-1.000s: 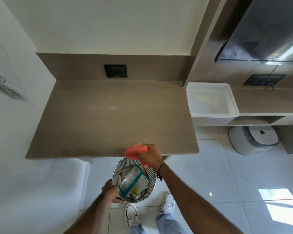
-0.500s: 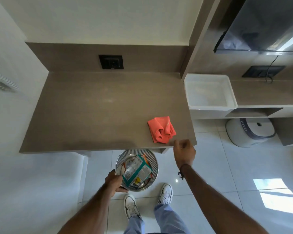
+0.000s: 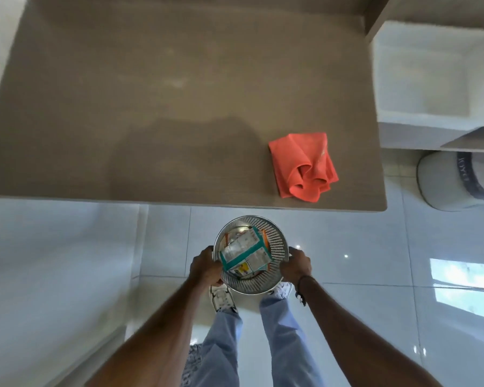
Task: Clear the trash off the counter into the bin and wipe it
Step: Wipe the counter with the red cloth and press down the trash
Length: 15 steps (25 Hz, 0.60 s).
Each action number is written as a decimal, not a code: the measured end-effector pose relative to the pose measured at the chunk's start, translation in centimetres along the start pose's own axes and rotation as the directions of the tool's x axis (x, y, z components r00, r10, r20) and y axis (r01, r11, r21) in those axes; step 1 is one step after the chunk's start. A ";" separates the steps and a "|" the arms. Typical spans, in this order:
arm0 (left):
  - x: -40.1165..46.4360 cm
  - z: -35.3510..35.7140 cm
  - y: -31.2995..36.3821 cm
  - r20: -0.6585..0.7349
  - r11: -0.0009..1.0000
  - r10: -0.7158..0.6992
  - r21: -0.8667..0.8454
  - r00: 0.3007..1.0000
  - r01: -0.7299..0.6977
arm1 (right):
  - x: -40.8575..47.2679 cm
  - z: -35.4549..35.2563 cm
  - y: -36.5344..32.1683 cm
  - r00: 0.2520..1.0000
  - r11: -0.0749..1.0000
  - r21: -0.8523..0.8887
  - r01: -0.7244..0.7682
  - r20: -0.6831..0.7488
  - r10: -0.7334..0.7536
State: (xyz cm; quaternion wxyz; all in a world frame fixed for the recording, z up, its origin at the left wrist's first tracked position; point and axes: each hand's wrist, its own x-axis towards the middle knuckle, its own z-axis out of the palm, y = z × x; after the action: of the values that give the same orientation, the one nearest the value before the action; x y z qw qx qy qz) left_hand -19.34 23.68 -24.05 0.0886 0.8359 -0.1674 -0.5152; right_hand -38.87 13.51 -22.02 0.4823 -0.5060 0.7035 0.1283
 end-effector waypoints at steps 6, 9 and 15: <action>11.6 7.4 -6.5 -0.101 0.999 -0.035 0.031 0.994 0.038 | 11.9 8.2 4.8 0.999 0.998 -0.048 -0.026 0.025 0.027; 15.2 10.1 -8.5 0.047 0.990 -0.128 -0.056 0.991 0.131 | 16.4 11.6 7.5 0.996 0.996 -0.065 -0.059 0.066 0.064; 17.9 12.8 -10.0 0.210 0.969 -0.177 -0.134 0.962 0.208 | 19.9 14.2 10.9 0.935 0.973 -0.018 -0.231 0.274 0.228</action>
State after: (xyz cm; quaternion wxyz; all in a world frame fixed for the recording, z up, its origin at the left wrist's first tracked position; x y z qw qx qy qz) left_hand -21.43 26.61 -47.92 0.0858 0.7839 -0.0525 -0.6127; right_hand -40.61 16.29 -48.56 0.5602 -0.3944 0.6851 0.2474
